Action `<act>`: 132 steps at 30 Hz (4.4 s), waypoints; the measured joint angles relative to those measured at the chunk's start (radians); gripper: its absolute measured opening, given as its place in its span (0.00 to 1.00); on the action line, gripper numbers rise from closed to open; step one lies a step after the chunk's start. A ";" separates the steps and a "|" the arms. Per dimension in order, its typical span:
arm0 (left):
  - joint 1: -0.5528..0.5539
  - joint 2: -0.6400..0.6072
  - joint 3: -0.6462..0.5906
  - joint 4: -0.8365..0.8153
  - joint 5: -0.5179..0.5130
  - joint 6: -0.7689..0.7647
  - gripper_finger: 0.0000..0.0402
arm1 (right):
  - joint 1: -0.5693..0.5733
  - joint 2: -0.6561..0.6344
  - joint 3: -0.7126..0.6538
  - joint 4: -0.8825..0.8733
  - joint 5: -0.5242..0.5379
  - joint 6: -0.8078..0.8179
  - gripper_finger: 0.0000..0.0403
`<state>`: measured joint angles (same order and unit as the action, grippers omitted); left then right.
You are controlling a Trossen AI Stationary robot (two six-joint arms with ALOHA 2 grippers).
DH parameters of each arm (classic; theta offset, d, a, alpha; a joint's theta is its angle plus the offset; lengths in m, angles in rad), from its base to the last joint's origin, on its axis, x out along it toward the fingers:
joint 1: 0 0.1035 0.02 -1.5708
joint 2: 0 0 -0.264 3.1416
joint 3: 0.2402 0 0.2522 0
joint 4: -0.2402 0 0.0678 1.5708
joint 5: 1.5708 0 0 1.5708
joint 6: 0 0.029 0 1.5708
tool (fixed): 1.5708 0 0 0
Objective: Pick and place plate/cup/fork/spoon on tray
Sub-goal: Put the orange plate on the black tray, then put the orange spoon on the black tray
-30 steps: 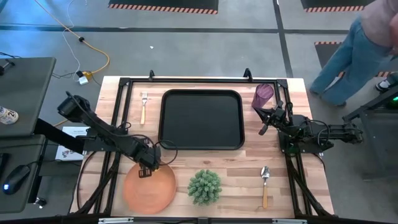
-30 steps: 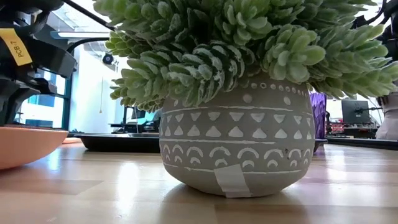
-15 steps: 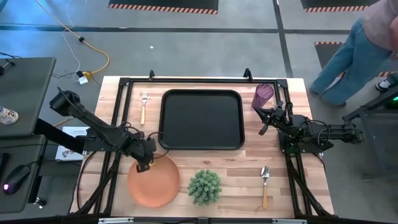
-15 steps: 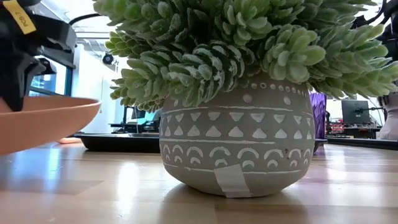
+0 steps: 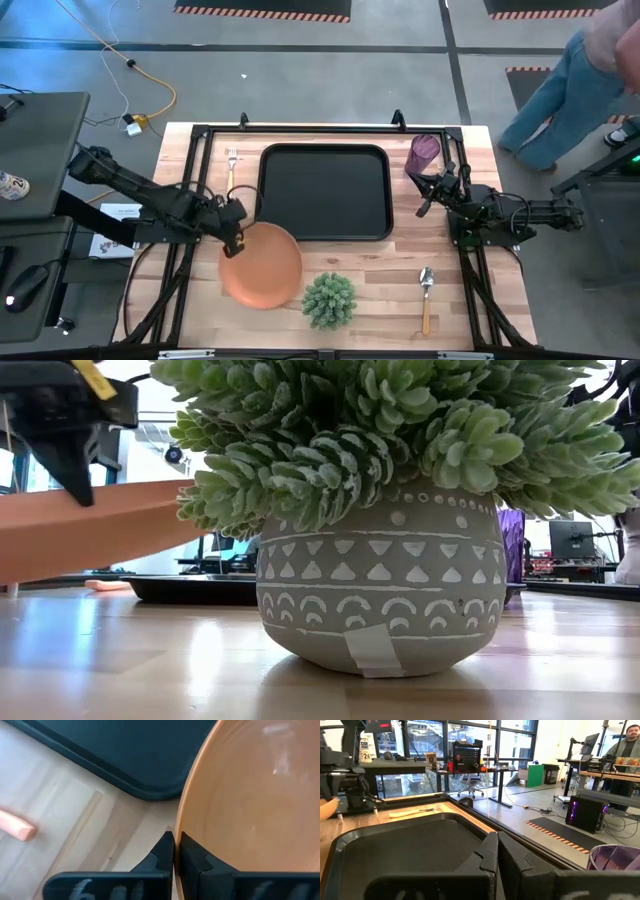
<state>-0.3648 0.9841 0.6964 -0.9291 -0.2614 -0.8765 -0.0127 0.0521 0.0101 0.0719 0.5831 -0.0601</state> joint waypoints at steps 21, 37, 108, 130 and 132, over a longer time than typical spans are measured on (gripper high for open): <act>0.567 -0.040 0.084 0.191 0.028 0.186 0.00 | 0.000 0.000 0.000 0.000 0.000 0.000 0.00; 0.841 0.263 0.336 0.295 0.152 0.423 0.00 | 0.000 0.000 0.000 0.000 0.000 0.000 0.00; 0.897 0.821 0.497 0.367 0.339 0.530 0.00 | 0.000 0.000 0.000 0.000 0.000 0.000 0.00; 0.899 0.821 0.497 0.373 0.336 0.531 0.11 | 0.000 0.000 0.000 0.000 0.000 0.000 0.00; 0.902 0.814 0.497 0.374 0.337 0.531 0.11 | 0.000 0.000 0.000 0.000 0.000 0.000 0.00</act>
<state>0.5376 1.7981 1.1931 -0.5556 0.0753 -0.3458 -0.0125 0.0521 0.0101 0.0719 0.5831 -0.0605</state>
